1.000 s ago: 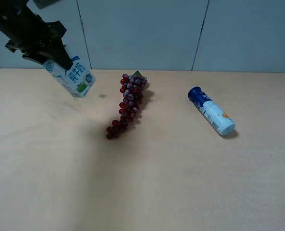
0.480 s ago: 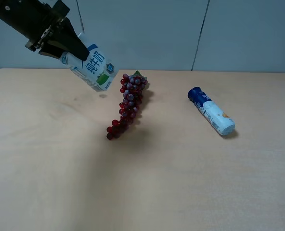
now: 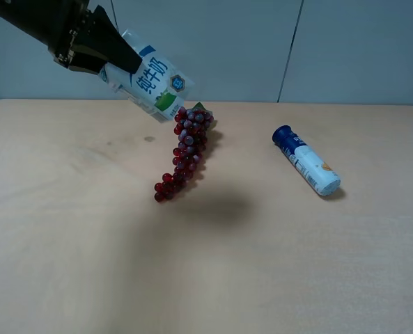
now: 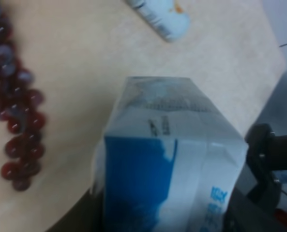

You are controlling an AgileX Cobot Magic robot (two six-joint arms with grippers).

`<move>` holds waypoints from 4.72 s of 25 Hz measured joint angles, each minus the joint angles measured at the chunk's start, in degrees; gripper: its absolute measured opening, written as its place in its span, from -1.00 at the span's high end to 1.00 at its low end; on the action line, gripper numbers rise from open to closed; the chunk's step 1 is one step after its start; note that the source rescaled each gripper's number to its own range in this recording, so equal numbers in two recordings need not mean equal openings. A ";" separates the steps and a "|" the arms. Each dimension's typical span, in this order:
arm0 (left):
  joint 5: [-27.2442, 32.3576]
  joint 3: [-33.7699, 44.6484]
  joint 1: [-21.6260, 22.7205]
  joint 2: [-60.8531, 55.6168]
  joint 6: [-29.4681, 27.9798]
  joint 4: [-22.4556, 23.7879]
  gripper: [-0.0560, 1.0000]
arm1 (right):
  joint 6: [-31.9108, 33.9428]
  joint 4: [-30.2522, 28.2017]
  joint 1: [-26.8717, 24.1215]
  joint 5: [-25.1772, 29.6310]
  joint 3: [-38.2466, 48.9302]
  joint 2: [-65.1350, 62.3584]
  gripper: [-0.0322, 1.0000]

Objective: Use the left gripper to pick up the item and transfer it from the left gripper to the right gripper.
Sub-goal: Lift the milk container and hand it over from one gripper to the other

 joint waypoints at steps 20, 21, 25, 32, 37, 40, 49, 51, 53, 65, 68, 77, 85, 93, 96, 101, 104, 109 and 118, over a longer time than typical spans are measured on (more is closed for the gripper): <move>-1.67 0.00 -17.42 0.00 21.51 -1.11 0.89 | -6.36 16.96 0.00 0.50 -3.46 8.44 -1.00; -1.67 0.00 -17.43 0.00 21.97 -1.11 0.89 | -8.75 19.19 0.00 0.50 -4.17 10.63 -1.00; -1.67 0.00 -17.43 0.00 23.12 -0.64 0.89 | -19.37 29.47 1.86 -0.62 -6.10 17.70 -1.00; -1.67 0.00 -17.43 0.00 27.73 -0.53 0.89 | -32.39 35.60 12.58 -4.83 -6.45 28.52 -1.00; -1.67 0.00 -17.43 0.00 34.76 -0.53 0.89 | -37.78 35.65 21.03 -7.51 -10.02 36.42 -1.00; -1.67 0.00 -17.43 0.00 39.68 -0.53 0.89 | -40.03 35.65 24.19 -9.02 -13.98 41.61 -1.00; -1.67 0.00 -17.43 0.00 48.39 -0.53 0.89 | -48.21 37.11 27.52 -10.13 -22.26 57.30 -1.00; -1.67 0.00 -17.43 0.00 49.11 -0.53 0.89 | -50.45 39.25 27.52 -11.05 -22.79 59.35 -1.00; -1.67 0.00 -17.43 0.00 49.64 -0.53 0.89 | -53.04 41.90 27.52 -11.94 -22.90 60.78 -1.00; -2.29 0.00 -17.43 0.00 51.23 -1.29 0.89 | -64.01 52.87 27.52 -13.23 -23.01 66.71 -1.00; -2.29 0.00 -17.43 0.00 51.92 -1.63 0.89 | -64.57 53.34 28.40 -14.05 -23.01 67.73 -1.00; -2.70 0.00 -17.43 0.00 53.57 -5.34 0.89 | -65.63 52.24 34.86 -18.81 -23.01 71.70 -1.00; -2.76 0.00 -17.43 0.00 53.71 -6.48 0.89 | -65.63 51.54 34.86 -19.98 -23.01 74.30 -1.00; -2.93 0.00 -17.43 0.00 53.71 -6.48 0.89 | -65.63 51.49 34.86 -20.13 -23.01 74.53 0.00; -3.42 0.00 -17.43 0.00 53.71 -6.71 0.89 | -65.87 51.45 34.86 -20.18 -23.01 74.53 0.84; -3.48 0.00 -17.43 0.00 53.75 -6.66 0.89 | -66.00 51.45 34.86 -20.23 -23.01 74.53 0.84; -3.55 0.00 -17.43 0.00 53.75 -6.66 0.89 | -66.04 51.45 34.86 -20.29 -23.01 74.53 0.84; -5.19 0.00 -17.43 0.00 51.90 -6.55 0.80 | -65.98 51.39 34.86 -20.88 -23.01 74.53 0.84; -11.27 -0.04 -17.43 0.00 43.58 -8.53 -0.94 | -65.81 50.55 34.86 -21.23 -23.01 74.71 0.90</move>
